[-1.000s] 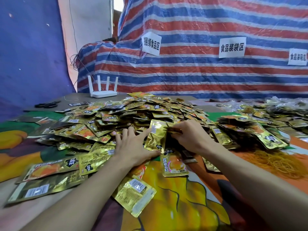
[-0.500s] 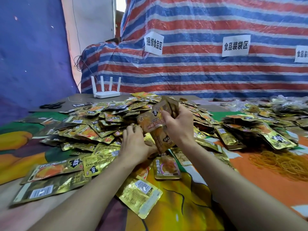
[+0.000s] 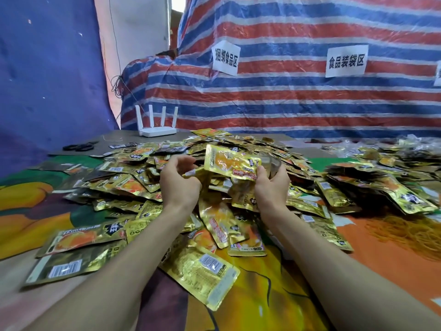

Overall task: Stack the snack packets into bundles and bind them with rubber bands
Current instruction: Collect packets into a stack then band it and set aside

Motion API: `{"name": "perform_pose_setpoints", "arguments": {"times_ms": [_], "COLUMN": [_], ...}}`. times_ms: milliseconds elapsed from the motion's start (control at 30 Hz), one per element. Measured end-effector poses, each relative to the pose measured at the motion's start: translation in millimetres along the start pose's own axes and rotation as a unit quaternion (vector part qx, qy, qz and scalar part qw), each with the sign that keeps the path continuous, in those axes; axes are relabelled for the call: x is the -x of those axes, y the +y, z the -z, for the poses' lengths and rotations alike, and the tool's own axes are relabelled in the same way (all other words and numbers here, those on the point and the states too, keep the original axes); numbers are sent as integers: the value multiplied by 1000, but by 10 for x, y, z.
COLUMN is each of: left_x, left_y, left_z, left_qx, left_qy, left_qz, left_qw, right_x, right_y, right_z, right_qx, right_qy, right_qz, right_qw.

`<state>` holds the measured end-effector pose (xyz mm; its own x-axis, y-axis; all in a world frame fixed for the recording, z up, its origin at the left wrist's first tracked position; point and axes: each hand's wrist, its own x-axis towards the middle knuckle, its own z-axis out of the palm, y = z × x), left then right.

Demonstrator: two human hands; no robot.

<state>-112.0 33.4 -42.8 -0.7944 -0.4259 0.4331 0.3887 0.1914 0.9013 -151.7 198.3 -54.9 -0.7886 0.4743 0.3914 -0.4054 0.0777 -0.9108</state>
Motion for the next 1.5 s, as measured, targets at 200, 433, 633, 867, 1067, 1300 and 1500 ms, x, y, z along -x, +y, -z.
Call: {"name": "perform_pose_setpoints", "arguments": {"times_ms": [200, 433, 633, 867, 1067, 1300, 1500], "left_x": [-44, -9, 60, 67, 1, 12, 140], "left_y": [73, 100, 150, 41, -11, 76, 106], "left_z": [67, 114, 77, -20, -24, -6, -154], "left_qx": [-32, 15, 118, 30, -82, -21, 3], "left_qy": [19, -62, -136, -177, -156, -162, -299], "left_qz": [-82, -7, -44, -103, -56, -95, -16], "left_qw": [996, 998, 983, 978, 983, 982, 954], "right_x": [-52, -82, -22, 135, 220, 316, 350], "right_y": [54, 14, -110, -222, -245, -332, -356], "right_z": [-15, 36, 139, 52, 19, -85, -149], "right_qx": [-45, -34, 69, -5, -76, -149, -178], "right_qy": [73, 115, 20, -142, -143, -153, -88], "right_qz": [-60, -66, 90, 153, 125, 27, 35], "right_qw": [995, 991, 993, 978, 979, 977, 979]}}
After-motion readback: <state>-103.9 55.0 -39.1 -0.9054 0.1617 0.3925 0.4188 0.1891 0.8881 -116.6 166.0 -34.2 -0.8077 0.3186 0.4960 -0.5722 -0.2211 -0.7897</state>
